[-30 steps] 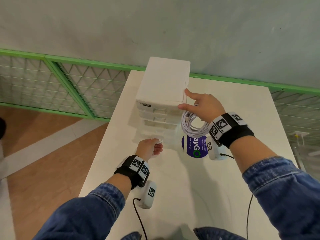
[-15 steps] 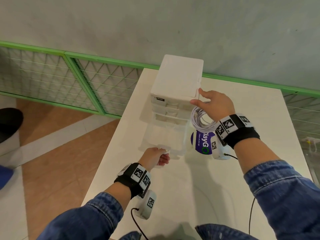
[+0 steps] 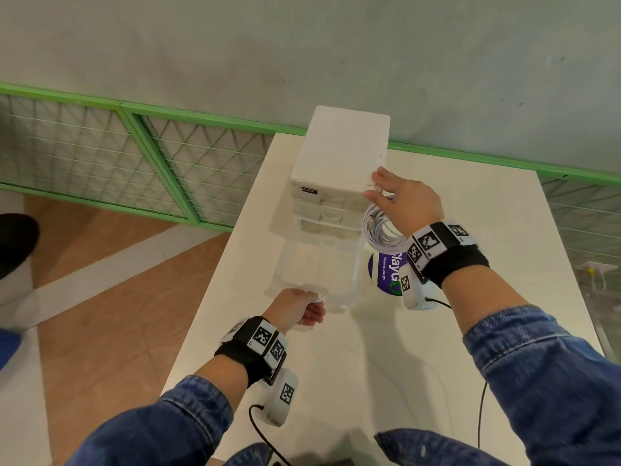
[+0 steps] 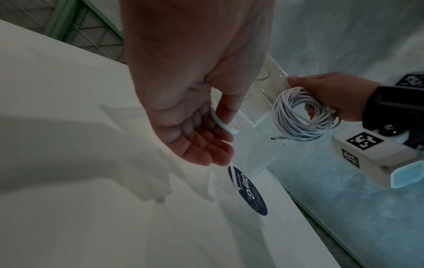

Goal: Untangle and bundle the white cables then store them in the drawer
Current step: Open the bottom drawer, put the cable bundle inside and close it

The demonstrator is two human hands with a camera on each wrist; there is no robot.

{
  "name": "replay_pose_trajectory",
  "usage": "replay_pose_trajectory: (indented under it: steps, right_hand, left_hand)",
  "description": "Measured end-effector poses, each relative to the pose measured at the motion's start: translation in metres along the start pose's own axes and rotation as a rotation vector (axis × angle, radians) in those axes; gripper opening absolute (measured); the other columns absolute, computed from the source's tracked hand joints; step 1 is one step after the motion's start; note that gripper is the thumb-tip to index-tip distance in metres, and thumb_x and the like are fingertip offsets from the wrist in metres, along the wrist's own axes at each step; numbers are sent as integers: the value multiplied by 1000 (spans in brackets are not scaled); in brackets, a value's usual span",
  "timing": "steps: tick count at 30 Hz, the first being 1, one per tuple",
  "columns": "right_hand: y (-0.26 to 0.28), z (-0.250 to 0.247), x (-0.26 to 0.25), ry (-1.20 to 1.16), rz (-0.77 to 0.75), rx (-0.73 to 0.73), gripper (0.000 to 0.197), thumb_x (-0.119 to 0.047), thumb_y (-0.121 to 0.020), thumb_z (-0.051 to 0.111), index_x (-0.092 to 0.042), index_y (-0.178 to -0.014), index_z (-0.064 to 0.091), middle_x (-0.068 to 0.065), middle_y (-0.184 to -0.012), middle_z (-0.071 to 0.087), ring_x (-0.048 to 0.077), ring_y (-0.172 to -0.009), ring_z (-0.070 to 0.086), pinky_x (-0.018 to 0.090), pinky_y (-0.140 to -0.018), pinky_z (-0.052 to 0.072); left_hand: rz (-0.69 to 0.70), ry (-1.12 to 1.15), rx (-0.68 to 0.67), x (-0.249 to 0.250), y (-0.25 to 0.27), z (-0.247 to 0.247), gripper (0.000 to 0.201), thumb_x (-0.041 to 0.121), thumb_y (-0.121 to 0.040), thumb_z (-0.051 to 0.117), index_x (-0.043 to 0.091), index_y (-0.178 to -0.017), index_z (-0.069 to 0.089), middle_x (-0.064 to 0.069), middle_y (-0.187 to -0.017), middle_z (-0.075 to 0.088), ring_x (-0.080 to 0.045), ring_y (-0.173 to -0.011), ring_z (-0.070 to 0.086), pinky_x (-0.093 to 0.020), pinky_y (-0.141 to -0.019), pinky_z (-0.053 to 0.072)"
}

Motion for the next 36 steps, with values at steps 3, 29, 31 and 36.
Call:
replay_pose_trajectory:
  steps: [3, 29, 31, 36]
  right_hand:
    - [1, 1, 1, -28, 13, 12, 46, -57, -91, 42, -38, -132, 47, -23, -147, 34, 14, -117, 57, 35, -96, 43]
    - [52, 85, -41, -783, 277, 237, 28, -49, -80, 64, -22, -73, 63, -6, -74, 64, 11, -68, 60, 25, -62, 47]
    - [46, 108, -45, -776, 315, 142, 30, -43, -84, 62, -15, -75, 63, -5, -68, 62, 9, -59, 56, 14, -52, 40]
    - [45, 151, -28, -791, 495, -56, 34, -41, -89, 57, -9, -77, 61, 0, -58, 56, 12, -47, 50, 12, -38, 36]
  left_hand:
    - [0, -8, -11, -8, 6, -3, 20, 13, -91, 53, 5, -75, 63, -7, -69, 67, -13, -55, 64, -24, -61, 51]
    - [603, -600, 399, 130, 53, -53, 20, 27, -89, 63, 14, -104, 60, -2, -94, 61, -17, -79, 59, -30, -73, 47]
    - [600, -817, 365, 126, 36, -39, 36, 20, -92, 57, 11, -127, 52, -11, -120, 54, -26, -102, 58, -34, -88, 45]
    - [588, -1217, 307, 105, 6, -12, 55, 9, -95, 45, 11, -147, 26, -12, -144, 38, -29, -124, 44, -34, -100, 36]
Point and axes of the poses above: each hand's wrist, its own y-axis away from the middle knuckle, its own z-axis out of the palm, x = y × z, the point moved 10 cm from there along -y, towards the middle knuckle
